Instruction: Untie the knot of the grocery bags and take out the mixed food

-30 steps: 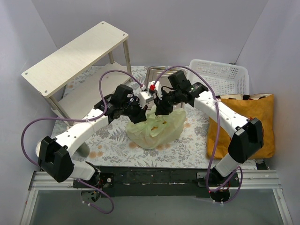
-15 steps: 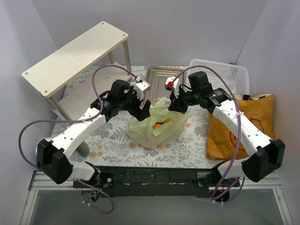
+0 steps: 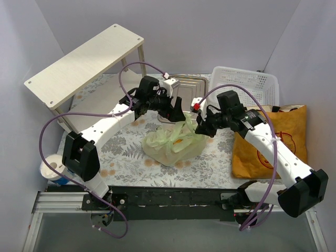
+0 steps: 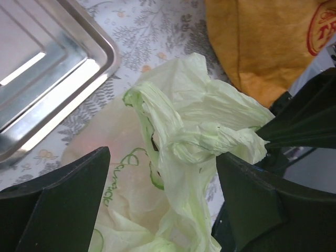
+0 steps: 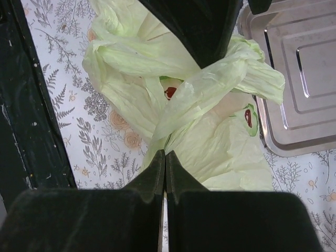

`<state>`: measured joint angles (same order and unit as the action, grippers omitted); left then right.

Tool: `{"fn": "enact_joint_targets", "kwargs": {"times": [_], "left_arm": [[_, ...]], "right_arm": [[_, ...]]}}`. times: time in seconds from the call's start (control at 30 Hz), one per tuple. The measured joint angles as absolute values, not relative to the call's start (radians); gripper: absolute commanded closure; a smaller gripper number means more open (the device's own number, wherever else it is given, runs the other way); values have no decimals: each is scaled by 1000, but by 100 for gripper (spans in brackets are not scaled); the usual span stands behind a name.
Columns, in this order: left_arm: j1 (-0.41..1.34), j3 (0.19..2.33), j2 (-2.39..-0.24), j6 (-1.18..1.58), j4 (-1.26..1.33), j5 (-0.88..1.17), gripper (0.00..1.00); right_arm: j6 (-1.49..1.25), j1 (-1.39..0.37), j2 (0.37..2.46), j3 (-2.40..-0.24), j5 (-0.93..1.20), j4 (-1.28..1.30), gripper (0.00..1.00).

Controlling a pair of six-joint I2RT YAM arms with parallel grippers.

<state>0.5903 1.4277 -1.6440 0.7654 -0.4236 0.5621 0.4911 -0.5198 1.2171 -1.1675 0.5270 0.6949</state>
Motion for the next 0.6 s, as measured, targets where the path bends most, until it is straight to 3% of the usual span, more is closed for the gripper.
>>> {"fn": "enact_joint_targets", "kwargs": {"times": [0.17,0.37,0.6], "left_arm": [[588,1428,-1649,781,-438,661,19],[585,1478,-1673,607,-645,815,20],[616,1446,-1680,544,-697,838,20]], "right_arm": [[507,-493,1170,-1124,505,706,99],[425,-317,1123,-1045,531,641,99],[291,-247,1108,-1000,580,539,99]]}}
